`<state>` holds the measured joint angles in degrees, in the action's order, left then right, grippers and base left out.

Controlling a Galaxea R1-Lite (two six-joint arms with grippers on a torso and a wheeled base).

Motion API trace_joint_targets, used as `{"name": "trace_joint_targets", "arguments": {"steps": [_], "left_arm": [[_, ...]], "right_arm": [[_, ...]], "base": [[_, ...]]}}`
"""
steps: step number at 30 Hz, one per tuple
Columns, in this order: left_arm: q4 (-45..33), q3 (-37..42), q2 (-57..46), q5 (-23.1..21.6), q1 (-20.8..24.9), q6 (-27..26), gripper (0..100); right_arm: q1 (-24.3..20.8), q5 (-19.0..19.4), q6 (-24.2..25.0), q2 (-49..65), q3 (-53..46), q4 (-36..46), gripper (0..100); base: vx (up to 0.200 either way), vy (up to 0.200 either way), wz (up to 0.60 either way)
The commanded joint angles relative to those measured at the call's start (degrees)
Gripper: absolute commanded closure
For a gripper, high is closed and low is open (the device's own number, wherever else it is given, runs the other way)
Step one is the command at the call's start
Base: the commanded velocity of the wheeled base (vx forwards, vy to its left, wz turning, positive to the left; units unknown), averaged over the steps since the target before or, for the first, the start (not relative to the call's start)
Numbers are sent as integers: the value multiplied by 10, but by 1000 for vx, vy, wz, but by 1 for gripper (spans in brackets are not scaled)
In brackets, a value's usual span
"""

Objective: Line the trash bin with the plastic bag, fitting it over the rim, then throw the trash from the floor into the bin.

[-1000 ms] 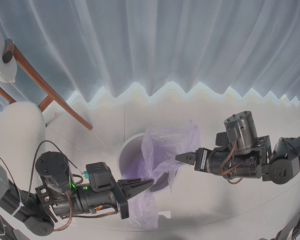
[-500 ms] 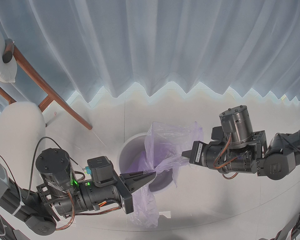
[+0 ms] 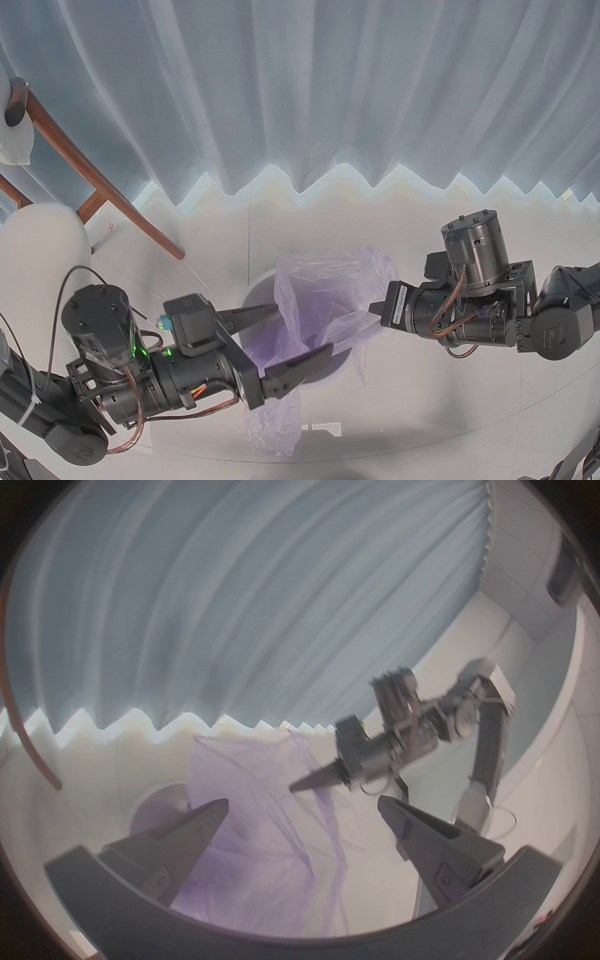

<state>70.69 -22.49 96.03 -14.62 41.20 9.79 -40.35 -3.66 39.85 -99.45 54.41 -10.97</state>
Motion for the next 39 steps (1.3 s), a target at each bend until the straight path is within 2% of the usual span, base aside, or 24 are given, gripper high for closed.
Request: {"name": "trace_joint_targets", "arguments": {"steps": [1,7,11,15,16,25,28,30,33,36,37,39], "left_arm": [[-27,-34,-31,27,-13,30,0],[-107,-53,-25,49,-16,37,0],[-113,-55,-8,51,-9,37,0],[-105,-61,32,71,-4,41,0],[-105,-62,39,75,1,44,100],[-106,-59,55,77,-1,50,100],[-107,-62,57,78,-9,51,100],[-108,-71,55,78,-31,52,100],[-108,-87,50,78,-57,66,100],[-113,-110,46,78,-78,95,100],[-113,-110,46,78,-78,95,100],[-115,-130,38,78,-97,120,100]], "right_arm": [[-2,1,-3,16,-18,-2,100],[-8,1,-5,29,-29,-17,100],[-8,1,-4,29,-32,-17,100],[-10,1,-5,37,-40,-17,100],[-10,1,-5,37,-41,-17,100],[-10,1,-6,33,-40,-27,100],[-9,1,-6,30,-40,-38,100],[2,4,-15,29,-35,-63,100],[25,30,-30,25,-27,-84,100],[55,76,-33,16,-2,-88,100],[55,76,-33,16,-2,-88,100],[85,108,-30,4,34,-88,100]], "base": [[0,0,0],[0,0,0],[0,0,0],[0,0,0],[0,0,0],[0,0,0],[0,0,0],[0,0,0],[0,0,0],[0,0,0],[0,0,0],[0,0,0]]}}
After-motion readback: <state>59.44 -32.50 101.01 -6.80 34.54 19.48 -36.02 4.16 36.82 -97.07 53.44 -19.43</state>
